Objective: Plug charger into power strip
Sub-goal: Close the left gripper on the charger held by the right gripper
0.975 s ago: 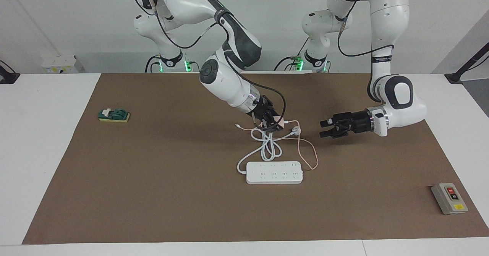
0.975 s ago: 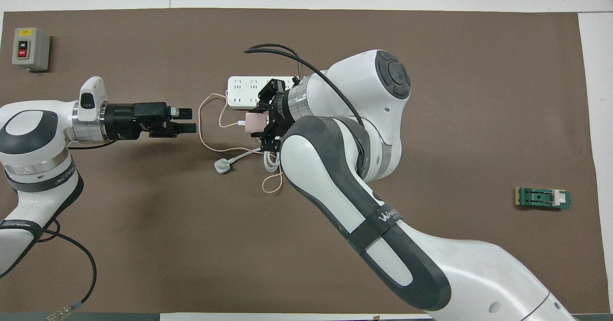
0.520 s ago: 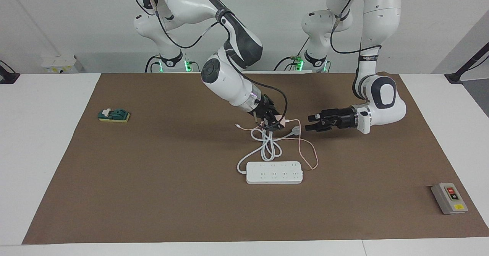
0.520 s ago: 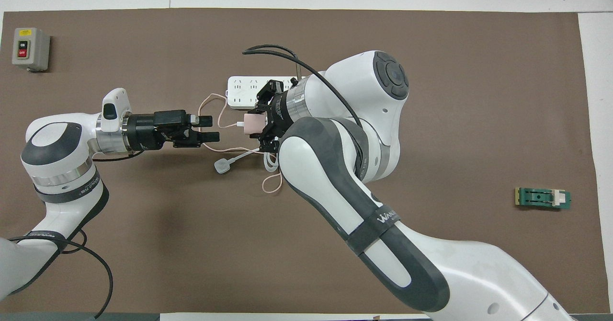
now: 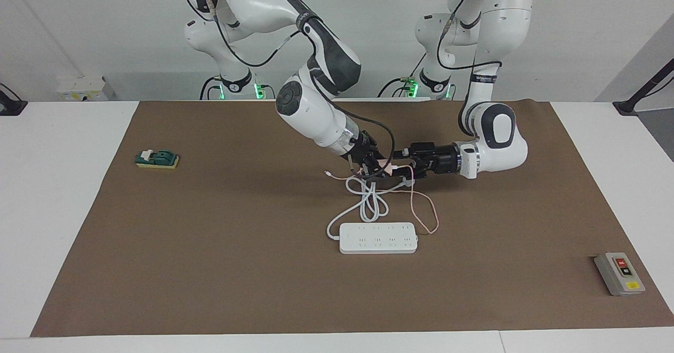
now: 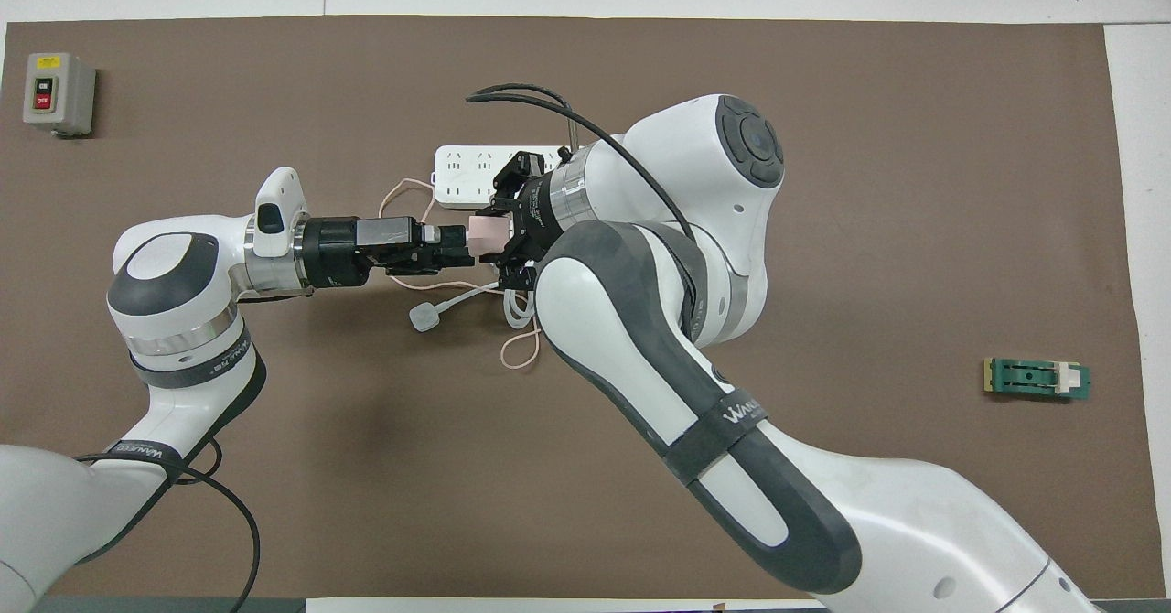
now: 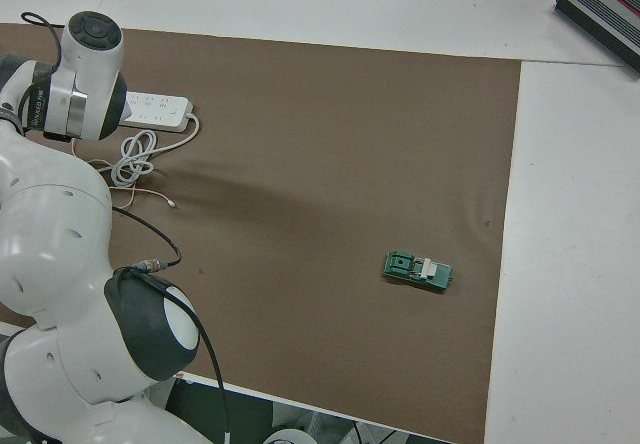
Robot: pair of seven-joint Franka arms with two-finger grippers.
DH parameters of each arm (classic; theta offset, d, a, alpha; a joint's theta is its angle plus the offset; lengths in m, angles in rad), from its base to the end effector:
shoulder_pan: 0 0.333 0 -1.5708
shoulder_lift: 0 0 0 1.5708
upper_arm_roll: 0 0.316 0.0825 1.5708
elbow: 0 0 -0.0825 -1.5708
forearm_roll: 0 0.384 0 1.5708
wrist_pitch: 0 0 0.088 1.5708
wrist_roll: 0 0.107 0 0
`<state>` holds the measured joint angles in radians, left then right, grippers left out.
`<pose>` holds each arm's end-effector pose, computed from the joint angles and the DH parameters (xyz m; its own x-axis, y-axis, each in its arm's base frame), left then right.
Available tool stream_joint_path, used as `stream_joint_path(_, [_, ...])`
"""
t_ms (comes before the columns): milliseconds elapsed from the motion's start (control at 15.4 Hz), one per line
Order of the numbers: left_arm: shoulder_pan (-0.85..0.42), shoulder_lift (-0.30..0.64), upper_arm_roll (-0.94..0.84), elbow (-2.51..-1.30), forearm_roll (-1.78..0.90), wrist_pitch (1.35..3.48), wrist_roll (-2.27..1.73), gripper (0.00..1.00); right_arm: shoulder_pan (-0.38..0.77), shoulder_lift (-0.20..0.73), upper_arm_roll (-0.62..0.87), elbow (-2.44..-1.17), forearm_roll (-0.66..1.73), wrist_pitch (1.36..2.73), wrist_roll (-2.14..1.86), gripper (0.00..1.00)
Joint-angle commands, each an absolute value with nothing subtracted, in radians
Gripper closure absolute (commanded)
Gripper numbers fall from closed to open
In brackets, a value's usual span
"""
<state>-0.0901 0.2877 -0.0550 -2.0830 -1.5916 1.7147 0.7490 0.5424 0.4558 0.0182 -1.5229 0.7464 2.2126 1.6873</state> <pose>0.5492 -0.1733 0.3242 0.9985 -0.0240 -0.0485 0.0466 -0.0743 0.9961 0.5925 0.3960 0.4284 0.0423 -0.7718 -0.6345 -0.9988 -0.0476 -0.0088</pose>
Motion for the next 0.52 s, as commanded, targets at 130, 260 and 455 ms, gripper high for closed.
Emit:
stream_joint_path(130, [-0.121,0.273,-0.041,-2.083,-1.644,1.749,0.807,0.00,0.537,0.449,0.020,-1.519,0.750,2.194,1.706,1.00])
stream_joint_path(260, [-0.136,0.276,-0.041,-2.074,-1.660,1.776,0.808,0.00,0.537,0.449,0.020,-1.519,0.750,2.194,1.706,1.00])
stream_joint_path(455, [-0.160,0.278,-0.041,-2.071,-1.663,1.790,0.810,0.00,0.537,0.449,0.020,-1.519,0.750,2.194,1.704,1.00])
